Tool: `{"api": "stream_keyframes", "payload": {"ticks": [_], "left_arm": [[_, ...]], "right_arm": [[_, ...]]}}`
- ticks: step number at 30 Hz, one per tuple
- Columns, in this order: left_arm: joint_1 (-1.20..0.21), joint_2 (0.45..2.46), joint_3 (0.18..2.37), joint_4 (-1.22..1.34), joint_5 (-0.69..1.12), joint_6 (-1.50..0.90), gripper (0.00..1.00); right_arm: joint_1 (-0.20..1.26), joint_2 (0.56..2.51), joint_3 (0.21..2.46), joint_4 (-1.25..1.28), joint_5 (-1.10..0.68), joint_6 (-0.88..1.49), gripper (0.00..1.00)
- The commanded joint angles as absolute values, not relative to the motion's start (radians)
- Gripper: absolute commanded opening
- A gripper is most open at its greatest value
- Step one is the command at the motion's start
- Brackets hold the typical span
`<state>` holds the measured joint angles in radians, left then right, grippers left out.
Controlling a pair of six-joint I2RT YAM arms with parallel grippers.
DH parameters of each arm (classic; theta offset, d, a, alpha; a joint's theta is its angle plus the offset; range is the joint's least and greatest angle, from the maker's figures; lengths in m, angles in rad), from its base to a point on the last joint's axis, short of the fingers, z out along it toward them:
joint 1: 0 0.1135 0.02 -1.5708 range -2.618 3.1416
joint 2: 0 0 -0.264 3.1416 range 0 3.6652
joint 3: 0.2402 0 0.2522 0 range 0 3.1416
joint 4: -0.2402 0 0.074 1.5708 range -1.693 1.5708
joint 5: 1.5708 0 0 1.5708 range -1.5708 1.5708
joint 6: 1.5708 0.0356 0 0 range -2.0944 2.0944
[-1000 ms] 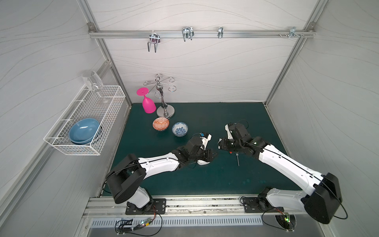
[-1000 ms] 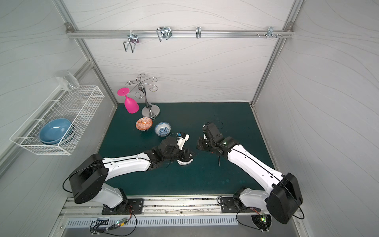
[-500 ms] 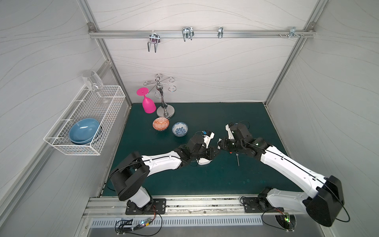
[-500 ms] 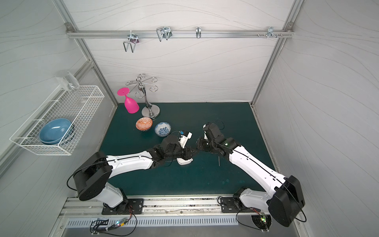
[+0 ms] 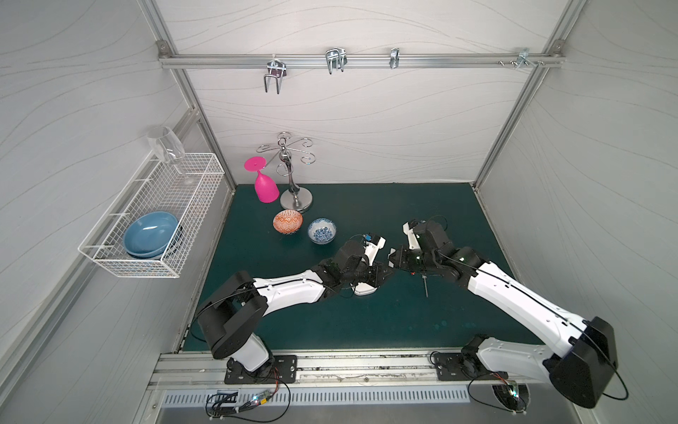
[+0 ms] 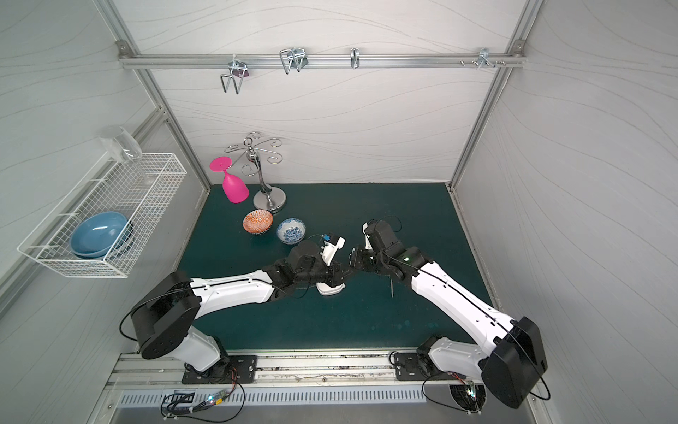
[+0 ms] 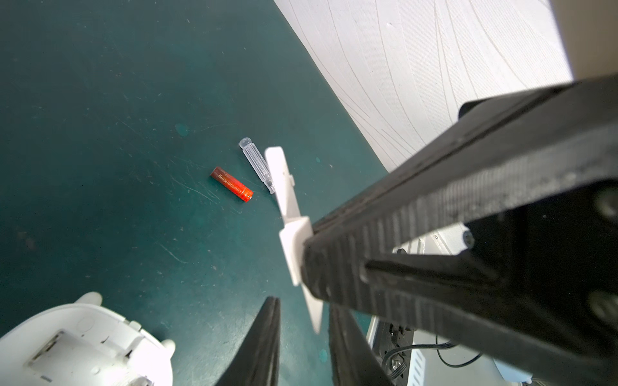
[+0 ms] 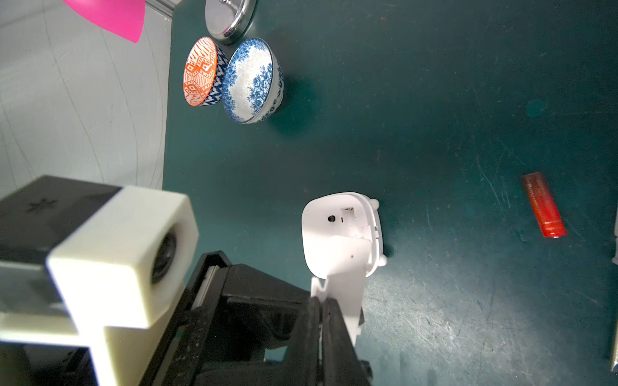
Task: Remove the battery from the alarm
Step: Pick up the cover from the center of the board.
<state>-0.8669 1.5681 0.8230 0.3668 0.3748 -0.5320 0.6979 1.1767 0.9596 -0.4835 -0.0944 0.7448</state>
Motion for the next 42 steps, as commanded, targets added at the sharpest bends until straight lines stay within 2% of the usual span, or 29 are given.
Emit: {"api": "stream_keyframes", "payload": {"ticks": [1,16,20,28,32,36,40,42], "left_arm": [[-0.87,1.559,0.848,0.417,0.375,-0.499,0.3],[-0.868,1.506,0.81,0.454,0.349,-0.454,0.24],[-0.868,1.502,0.806,0.463,0.345,-0.454,0.16],[-0.868,1.511,0.806,0.463,0.351,-0.462,0.07],[-0.869,1.507,0.804,0.455,0.351,-0.453,0.0],[-0.868,1.486,0.81,0.372,0.321,-0.401,0.0],[-0.87,1.44,0.805,0.262,0.236,-0.265,0.0],[-0.871,1.409,0.788,0.238,0.183,-0.179,0.0]], "right_arm": [[0.694,1.154,0.961,-0.508,-0.11,0.752,0.09],[0.694,1.157,0.951,-0.509,-0.144,0.764,0.1],[0.696,1.163,0.95,-0.5,-0.152,0.771,0.1],[0.695,1.158,0.948,-0.491,-0.133,0.779,0.11],[0.695,1.151,0.957,-0.496,-0.135,0.776,0.23],[0.668,1.105,0.977,-0.536,-0.156,0.765,0.44],[0.561,1.004,0.973,-0.569,-0.319,0.828,0.66],[0.497,0.956,0.957,-0.584,-0.414,0.928,0.71]]}}
